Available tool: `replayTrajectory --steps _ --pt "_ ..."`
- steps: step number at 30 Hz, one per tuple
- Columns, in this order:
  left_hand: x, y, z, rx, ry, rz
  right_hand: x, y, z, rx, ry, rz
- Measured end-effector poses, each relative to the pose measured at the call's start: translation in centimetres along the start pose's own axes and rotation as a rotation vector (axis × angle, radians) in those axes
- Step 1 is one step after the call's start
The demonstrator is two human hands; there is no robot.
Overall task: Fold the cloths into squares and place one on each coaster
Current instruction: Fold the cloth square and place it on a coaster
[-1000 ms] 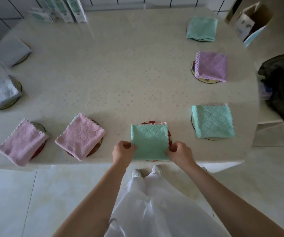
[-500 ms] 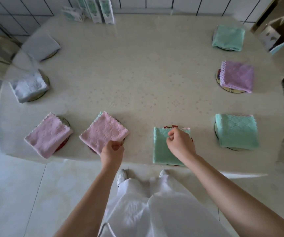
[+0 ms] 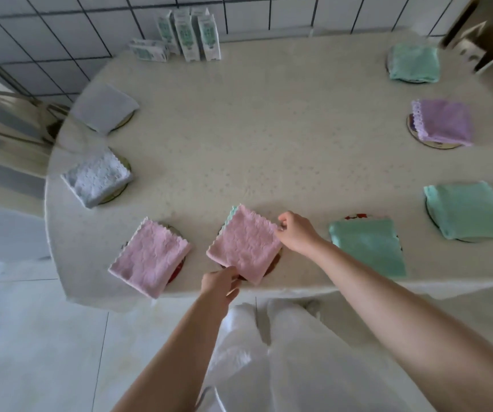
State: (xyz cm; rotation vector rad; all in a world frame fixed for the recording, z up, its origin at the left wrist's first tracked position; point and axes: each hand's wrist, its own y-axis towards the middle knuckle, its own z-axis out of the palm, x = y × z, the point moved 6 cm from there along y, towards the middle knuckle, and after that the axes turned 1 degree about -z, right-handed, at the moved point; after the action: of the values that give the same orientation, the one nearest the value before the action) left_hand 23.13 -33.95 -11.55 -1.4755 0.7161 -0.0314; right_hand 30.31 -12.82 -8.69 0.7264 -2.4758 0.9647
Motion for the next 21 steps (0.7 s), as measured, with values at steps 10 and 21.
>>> replayTrajectory --steps 10,21 --pt "-0.2 0.9 0.9 0.035 -0.084 -0.066 -0.5 -0.1 0.8 0.054 0.072 0.108" --pt "-4.7 1.7 -1.0 -0.034 0.224 0.268 -3.4 -3.5 3.9 0.125 0.472 0.197"
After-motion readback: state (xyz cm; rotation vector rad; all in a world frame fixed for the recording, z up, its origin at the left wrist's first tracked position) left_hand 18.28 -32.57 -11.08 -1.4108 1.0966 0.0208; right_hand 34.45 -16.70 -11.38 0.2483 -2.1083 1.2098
